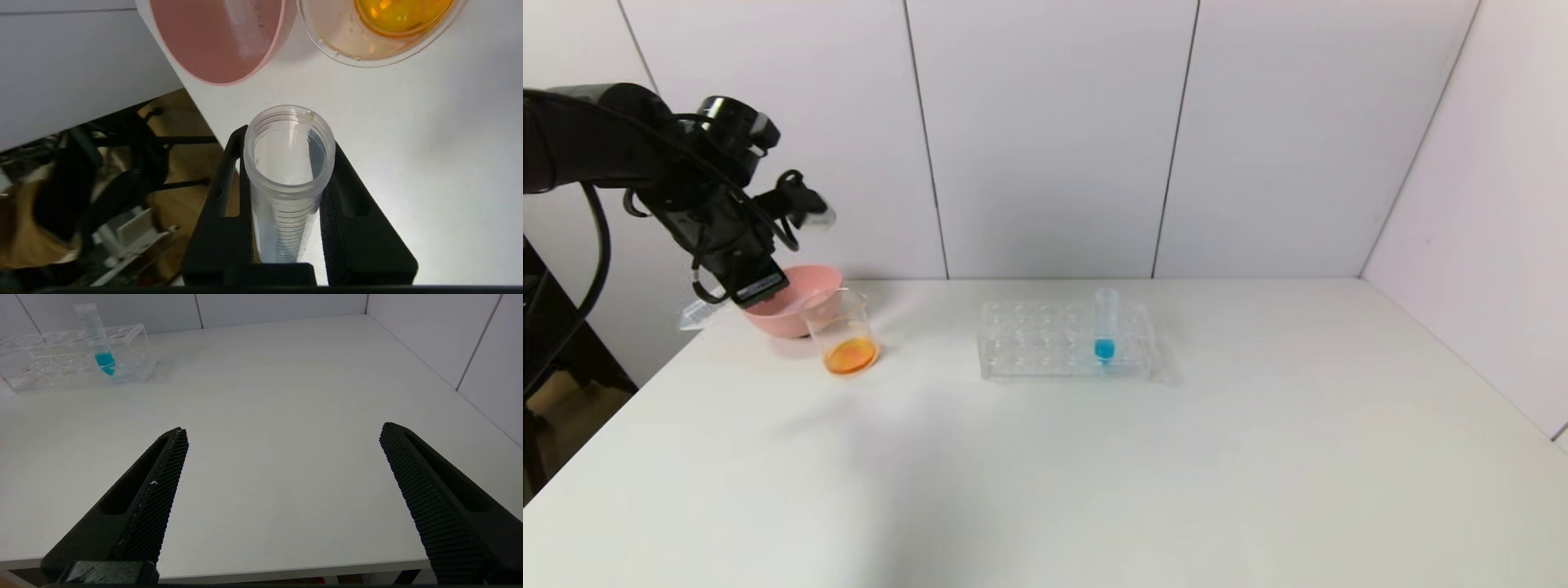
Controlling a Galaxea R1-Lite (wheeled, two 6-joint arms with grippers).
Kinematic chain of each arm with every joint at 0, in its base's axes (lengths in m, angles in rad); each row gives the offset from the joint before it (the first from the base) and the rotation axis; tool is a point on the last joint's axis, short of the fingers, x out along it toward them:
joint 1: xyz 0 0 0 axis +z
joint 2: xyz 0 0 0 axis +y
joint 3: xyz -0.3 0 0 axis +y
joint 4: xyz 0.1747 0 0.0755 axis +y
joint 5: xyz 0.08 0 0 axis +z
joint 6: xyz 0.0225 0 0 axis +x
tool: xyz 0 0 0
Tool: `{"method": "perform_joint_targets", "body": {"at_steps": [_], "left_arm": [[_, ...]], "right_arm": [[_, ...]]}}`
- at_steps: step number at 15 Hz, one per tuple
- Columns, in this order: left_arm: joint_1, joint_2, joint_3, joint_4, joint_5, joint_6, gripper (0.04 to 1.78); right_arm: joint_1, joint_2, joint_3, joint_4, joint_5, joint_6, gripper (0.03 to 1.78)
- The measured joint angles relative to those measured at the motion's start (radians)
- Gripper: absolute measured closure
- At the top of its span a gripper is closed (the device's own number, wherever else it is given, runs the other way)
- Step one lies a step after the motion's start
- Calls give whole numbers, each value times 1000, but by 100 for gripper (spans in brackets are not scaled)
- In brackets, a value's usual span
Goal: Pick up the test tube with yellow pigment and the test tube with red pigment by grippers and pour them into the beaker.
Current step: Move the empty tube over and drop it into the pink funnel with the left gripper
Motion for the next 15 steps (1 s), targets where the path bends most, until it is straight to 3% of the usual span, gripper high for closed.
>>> {"method": "perform_joint_targets", "body": {"at_steps": [3, 6, 8, 11, 15], "left_arm": [[26, -50, 43, -92, -101, -283, 135], [43, -113, 193, -358, -107, -499, 135], [48, -144, 310, -563, -61, -635, 135], [53, -172, 492, -860, -20, -744, 135], [60, -111, 648, -1302, -20, -762, 135]], "right_arm": [[0, 0, 0, 0, 0, 0, 10], [0, 0, 0, 0, 0, 0, 10], [0, 0, 0, 0, 0, 0, 10], [0, 0, 0, 0, 0, 0, 10], [0, 0, 0, 0, 0, 0, 10]]}}
